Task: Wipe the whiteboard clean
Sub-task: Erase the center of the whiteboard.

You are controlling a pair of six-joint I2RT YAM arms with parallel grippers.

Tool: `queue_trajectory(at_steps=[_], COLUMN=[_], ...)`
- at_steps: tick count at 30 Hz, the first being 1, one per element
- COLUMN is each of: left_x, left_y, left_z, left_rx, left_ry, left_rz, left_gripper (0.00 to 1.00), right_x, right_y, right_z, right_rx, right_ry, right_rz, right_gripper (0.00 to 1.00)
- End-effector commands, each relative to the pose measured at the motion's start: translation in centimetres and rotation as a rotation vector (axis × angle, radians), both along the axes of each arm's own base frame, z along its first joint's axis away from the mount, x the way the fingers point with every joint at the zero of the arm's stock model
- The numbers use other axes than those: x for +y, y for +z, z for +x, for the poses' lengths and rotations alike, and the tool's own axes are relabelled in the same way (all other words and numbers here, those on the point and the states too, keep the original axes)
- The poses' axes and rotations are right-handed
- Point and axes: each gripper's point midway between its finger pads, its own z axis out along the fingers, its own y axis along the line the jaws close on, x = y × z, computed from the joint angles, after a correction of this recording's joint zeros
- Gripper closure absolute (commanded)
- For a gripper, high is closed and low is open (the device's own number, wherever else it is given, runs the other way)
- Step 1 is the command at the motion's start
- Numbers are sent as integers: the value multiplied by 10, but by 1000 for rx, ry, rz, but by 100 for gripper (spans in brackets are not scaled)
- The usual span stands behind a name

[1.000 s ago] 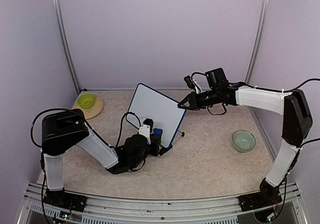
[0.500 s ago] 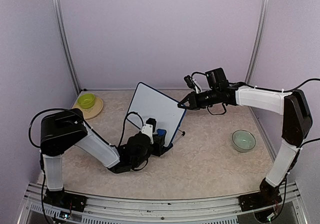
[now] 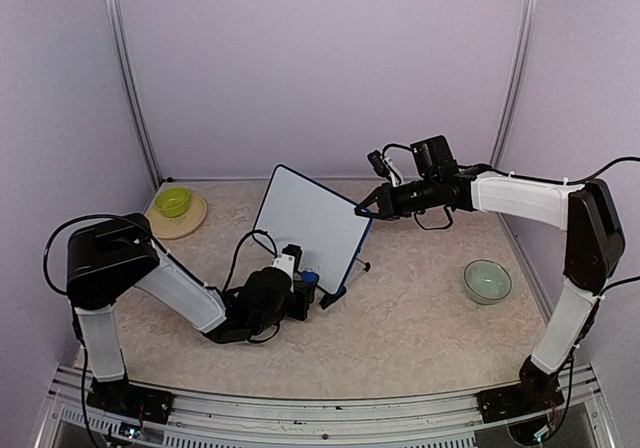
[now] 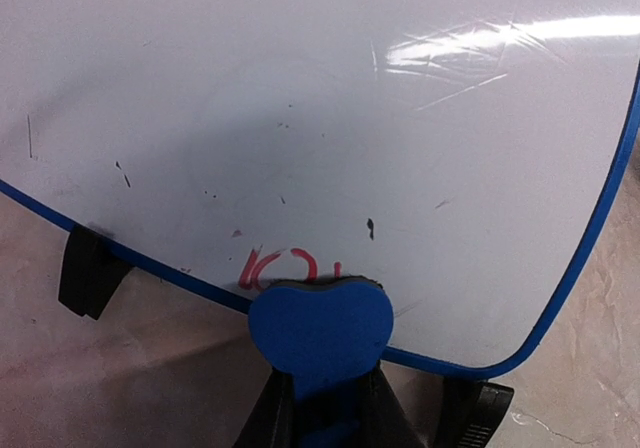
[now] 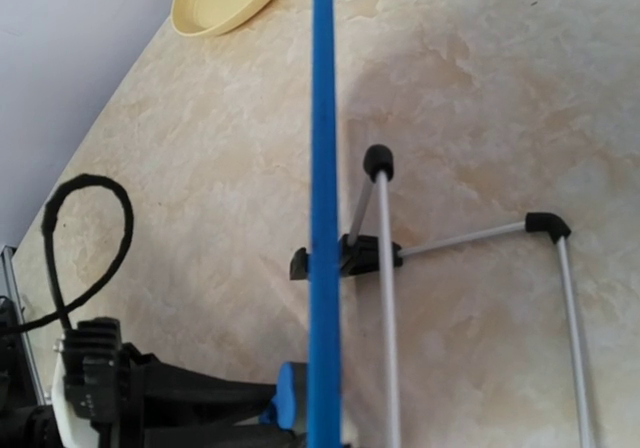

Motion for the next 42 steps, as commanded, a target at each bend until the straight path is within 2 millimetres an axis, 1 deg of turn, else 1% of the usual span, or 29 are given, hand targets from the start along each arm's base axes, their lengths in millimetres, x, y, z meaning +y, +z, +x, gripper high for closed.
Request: queue_trajectory(at_steps=[1,2,3,9,12,16,18,21,29,32,34,36,39,42], left_x=[3,1,-7,-28,-33,-34,-32,-25,26,42,50,55,58,56], left_y=[-2,1,13,49,61,68,65,53,1,-12,-15,-10,3,15], left_z=[-4,-2,3,15,22,25,26,23,12,18,26,34,45,54], left_rx=[24,13,-19,-107,-133,-139,-134,-108,26,54,64,62,45,23], left_ry=[-23,-28,-40,-85,-89,-101,-95,-85,23,58,82,102,127,133], left_rz=[28,26,23,-14,-27,-37,-25,11,137,179,187,177,151,141], left_gripper=[90,90,90,90,90,90,90,90,90,91,91,91,91,91], right_x=[6,6,7,7,7,7,7,7,9,10,10,10,9,8], right_y=[24,23,20,20,20,18,19,19,19,18,17,18,21,22], right_z=[-2,-2,-2,-2,-2,-1,-1,-1,1,1,1,1,1,0], right_rx=[-54,-53,-47,-43,-42,-41,-41,-42,-41,-38,-35,-35,-42,-45], right_ry=[38,37,38,38,39,37,37,37,40,42,42,43,43,41], right_rz=[56,55,54,55,54,50,51,49,49,54,55,54,52,52], right_gripper=[100,100,100,100,100,100,100,100,100,100,100,100,100,100])
